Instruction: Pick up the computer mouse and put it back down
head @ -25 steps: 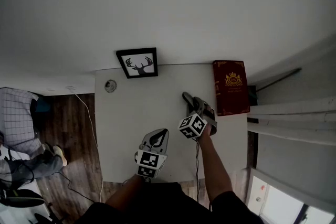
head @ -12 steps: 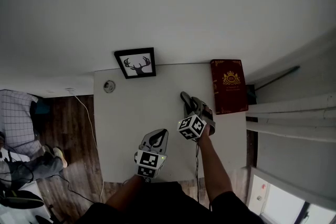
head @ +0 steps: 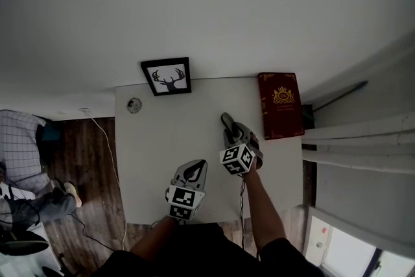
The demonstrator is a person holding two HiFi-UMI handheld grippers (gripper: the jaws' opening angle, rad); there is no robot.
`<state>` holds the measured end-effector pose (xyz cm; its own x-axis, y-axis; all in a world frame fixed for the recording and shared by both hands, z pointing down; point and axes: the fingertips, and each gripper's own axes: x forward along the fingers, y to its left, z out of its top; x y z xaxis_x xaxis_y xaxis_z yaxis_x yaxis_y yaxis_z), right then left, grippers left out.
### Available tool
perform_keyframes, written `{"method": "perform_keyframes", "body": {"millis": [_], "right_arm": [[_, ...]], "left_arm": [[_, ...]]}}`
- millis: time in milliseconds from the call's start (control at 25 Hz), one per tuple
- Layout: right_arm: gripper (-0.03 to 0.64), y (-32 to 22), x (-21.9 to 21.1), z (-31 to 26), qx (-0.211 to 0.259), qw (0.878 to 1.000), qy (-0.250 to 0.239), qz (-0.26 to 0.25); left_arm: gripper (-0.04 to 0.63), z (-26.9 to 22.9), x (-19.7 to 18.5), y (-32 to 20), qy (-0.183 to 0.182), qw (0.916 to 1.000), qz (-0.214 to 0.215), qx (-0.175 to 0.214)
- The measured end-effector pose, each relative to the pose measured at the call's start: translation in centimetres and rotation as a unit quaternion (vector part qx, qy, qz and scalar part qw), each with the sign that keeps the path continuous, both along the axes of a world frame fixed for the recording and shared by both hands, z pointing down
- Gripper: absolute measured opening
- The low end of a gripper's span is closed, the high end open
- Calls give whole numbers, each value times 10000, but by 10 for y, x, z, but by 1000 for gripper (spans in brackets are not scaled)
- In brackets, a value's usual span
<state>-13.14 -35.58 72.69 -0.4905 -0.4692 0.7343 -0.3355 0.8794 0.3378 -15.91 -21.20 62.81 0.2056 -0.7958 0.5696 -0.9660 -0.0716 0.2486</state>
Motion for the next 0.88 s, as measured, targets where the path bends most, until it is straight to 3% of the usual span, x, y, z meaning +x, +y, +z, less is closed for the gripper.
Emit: {"method": "perform_keyframes", "body": {"millis": [560,880], "right_arm": [[179,18,6,-5,-102,9997,-182,83],[164,24,16,-31,10,9973,-623,391]], "left_arm": [[0,-6,6,4,19,10000,30,35],[0,-12,12,4,-90,9998,85,168]]}}
